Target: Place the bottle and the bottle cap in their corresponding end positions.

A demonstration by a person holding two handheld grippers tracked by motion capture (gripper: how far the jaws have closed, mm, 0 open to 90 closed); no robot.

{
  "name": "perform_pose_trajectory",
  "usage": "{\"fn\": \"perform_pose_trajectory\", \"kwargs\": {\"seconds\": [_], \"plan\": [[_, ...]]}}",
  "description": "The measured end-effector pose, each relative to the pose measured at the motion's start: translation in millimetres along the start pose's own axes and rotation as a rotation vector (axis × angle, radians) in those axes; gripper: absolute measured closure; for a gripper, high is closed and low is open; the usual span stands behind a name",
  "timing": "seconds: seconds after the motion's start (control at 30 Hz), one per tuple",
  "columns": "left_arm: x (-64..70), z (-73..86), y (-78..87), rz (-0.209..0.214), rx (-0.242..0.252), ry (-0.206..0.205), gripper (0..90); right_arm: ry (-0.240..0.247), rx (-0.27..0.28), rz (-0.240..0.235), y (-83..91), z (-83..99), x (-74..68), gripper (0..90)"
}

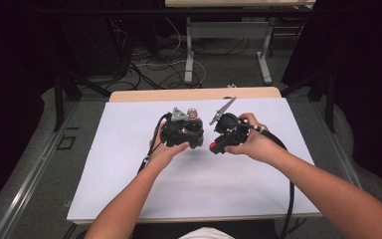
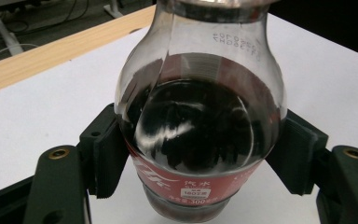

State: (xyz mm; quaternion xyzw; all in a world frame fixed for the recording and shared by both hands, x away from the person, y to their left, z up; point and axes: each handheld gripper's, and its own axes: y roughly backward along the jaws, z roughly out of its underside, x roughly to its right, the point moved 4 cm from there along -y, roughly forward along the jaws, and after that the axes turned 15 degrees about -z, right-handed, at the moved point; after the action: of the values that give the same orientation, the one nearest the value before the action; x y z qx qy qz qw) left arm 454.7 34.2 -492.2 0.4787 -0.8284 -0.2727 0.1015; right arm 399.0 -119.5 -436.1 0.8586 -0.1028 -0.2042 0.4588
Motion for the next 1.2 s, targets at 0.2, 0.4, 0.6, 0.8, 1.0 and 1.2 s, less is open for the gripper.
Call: {"fn": "perform_pose_trajectory", "kwargs": {"seconds": [0.2,0.4,0.6,0.8,1.0,1.2], "plan": [[-4.9,-4.7,-17.2,-0.029,-0.002,-0.002,30.0,-0.023,0.011,0.002,-7.9,8.2,4.8,61.0],[-5.3,-5.1,-34.7,-0.05,-0.008,-0.009,30.0,-0.033,0.01,0.017,-11.9,14.1,10.9,61.0],[-0.3,0.0,-50.4,-0.05,-0.015,-0.015,29.9,-0.049,0.018,0.018,-13.6,20.2,16.3,61.1],[6.1,7.9,-55.4,-0.049,-0.029,-0.03,29.9,-0.053,0.02,0.011,-13.9,22.4,18.8,61.0],[7.7,17.5,-56.2,-0.043,-0.03,-0.025,29.7,-0.051,0.018,0.013,-16.8,23.3,19.0,61.0],[6.5,20.7,-55.0,-0.028,-0.017,-0.014,29.1,-0.049,0.016,0.014,-23.4,23.9,18.6,61.0]]}}
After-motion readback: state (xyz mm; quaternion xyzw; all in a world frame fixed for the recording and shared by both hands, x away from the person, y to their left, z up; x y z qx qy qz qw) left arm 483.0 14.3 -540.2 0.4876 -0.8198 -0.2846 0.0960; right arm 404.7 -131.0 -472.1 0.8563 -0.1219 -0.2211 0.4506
